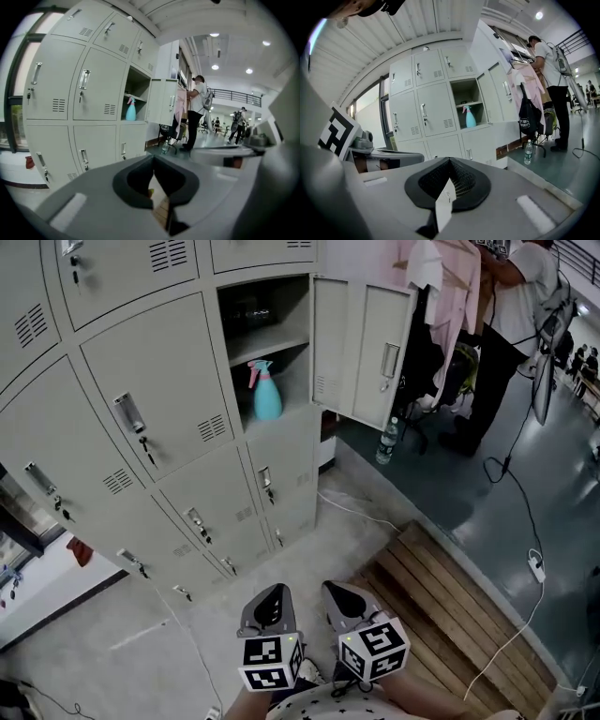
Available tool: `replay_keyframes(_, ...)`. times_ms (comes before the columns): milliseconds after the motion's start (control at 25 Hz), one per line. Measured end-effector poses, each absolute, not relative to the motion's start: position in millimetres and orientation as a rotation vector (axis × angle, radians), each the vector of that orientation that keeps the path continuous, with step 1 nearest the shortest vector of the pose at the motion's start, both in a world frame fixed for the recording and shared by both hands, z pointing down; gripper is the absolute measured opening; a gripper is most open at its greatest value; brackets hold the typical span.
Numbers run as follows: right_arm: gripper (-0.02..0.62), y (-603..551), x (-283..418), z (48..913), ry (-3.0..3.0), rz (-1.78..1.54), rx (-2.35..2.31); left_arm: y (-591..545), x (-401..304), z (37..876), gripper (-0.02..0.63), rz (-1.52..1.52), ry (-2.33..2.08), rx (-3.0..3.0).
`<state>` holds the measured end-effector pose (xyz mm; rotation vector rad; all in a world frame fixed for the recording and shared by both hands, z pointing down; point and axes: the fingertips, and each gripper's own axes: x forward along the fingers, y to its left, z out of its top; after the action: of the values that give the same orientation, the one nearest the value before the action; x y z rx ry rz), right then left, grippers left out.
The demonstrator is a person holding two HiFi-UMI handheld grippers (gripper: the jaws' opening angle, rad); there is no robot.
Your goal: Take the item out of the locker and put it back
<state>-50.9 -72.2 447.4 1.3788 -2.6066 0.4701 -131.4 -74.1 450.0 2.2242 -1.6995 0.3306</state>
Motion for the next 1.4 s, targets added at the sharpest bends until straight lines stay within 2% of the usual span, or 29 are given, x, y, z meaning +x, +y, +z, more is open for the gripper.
replay_keyframes(400,-0.001,-155.3,-108.4,451.2,-2.636,0.427,1.236,-144.3,-194.0,455.3,0.008,0.257,-1.807,2.102)
replay_keyframes(960,0.001,-388.6,-143.0,427.7,-2.697,0.315,1.197,-324.9,-233.0,444.8,0.008,0.203,-1.904,1.987)
replay_keyframes(1000,0.044,-406.5,-146.8,427.3,-2.701,0.304,1.186,-336.5,-235.5,444.7,0.008,0.204,-1.917,1.979)
replay_keyframes(1120,0.256,-459.7,-157.2,423.1,-2.716,0.262,1.192,-367.4,-241.5,444.5,0.008,0.204,-1.950,1.958)
replay_keyframes(1200,0.353,-492.8,-161.5,419.3,-2.726,0.219,1.230,-384.4,-244.4,445.2,0.008,0.206,-1.967,1.946)
replay_keyframes(1400,0.416,-559.2,-175.5,424.3,-2.678,0.180,1.247,-415.1,-248.8,451.1,0.008,0.226,-1.993,1.918)
